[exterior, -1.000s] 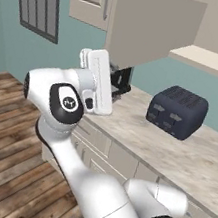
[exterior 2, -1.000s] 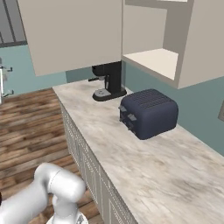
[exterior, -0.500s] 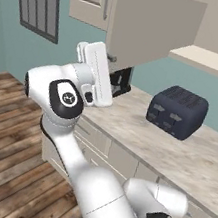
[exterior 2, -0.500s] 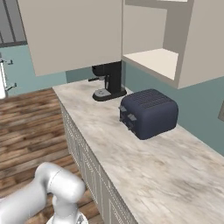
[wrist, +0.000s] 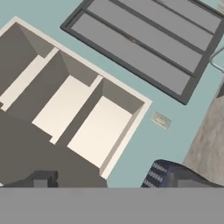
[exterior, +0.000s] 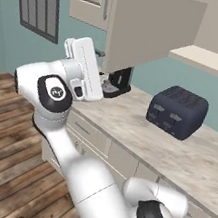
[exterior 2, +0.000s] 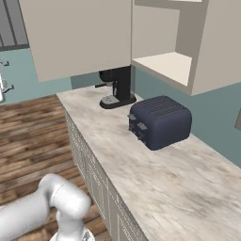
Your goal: Open the cabinet and move the ladle to the pot. Then close the cabinet.
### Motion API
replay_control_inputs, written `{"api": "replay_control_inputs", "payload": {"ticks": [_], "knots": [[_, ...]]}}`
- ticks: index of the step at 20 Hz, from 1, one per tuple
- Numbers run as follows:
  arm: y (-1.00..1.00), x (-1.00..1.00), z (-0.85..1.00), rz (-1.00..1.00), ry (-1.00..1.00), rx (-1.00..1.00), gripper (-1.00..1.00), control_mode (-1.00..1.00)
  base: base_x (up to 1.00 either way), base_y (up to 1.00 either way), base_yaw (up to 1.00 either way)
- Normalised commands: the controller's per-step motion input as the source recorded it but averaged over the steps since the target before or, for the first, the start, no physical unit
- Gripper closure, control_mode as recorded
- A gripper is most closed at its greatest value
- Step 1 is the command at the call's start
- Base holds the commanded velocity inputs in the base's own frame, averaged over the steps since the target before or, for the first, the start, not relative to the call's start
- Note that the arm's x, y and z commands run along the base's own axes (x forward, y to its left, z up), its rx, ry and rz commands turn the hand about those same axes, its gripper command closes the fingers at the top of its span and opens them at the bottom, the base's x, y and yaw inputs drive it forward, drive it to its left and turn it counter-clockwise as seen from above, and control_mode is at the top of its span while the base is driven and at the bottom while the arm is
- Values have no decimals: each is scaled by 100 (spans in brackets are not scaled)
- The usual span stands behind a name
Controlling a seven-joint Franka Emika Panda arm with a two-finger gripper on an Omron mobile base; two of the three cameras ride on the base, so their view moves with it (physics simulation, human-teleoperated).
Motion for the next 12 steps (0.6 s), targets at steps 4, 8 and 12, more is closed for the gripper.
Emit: {"api": "replay_control_inputs", "payload": {"ticks": [4, 8, 12], "knots": [[30, 44, 0, 0, 0, 0, -100, -100, 0, 0, 0], [16, 57, 0, -4, -1, 0, -100, -100, 0, 0, 0], [16, 58, -1, -4, 0, 0, -100, -100, 0, 0, 0]]}}
